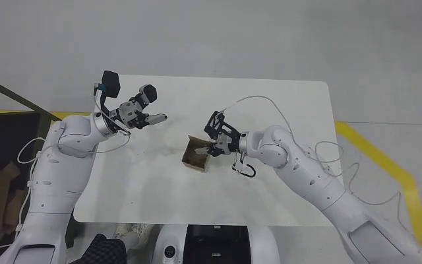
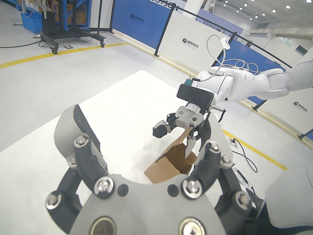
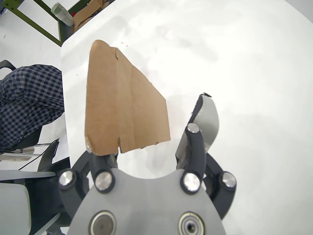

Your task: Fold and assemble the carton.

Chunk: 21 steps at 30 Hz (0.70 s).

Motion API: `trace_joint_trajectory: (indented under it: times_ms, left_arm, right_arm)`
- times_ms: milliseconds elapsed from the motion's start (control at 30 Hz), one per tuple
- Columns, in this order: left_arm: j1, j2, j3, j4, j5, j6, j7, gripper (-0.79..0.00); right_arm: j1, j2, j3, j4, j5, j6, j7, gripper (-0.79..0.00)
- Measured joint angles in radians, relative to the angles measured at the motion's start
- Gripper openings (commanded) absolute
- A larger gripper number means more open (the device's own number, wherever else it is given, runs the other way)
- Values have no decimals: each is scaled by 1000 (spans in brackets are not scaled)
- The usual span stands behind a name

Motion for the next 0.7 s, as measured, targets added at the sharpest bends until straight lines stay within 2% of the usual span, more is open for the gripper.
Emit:
trace_joint_trajectory:
  times_ms: [133, 200, 267, 433, 567, 700]
  left_arm:
    - [0, 0, 0, 0, 0, 0, 0, 0]
    - [0, 0, 0, 0, 0, 0, 0, 0]
    - [0, 0, 0, 0, 0, 0, 0, 0]
    - [0, 0, 0, 0, 0, 0, 0, 0]
    - [0, 0, 0, 0, 0, 0, 0, 0]
    - [0, 0, 0, 0, 0, 0, 0, 0]
  right_arm:
    - [2, -2, 6, 5, 6, -11, 19, -437]
    - [2, -1, 14, 6, 12, -6, 39, -545]
    - [2, 0, 23, 0, 15, 3, 55, -785]
    - [-8, 1, 41, -15, 33, -2, 60, -785]
    - [-22, 4, 73, -20, 108, -22, 58, -785]
    - [-53, 16, 122, -76, 136, 52, 66, -785]
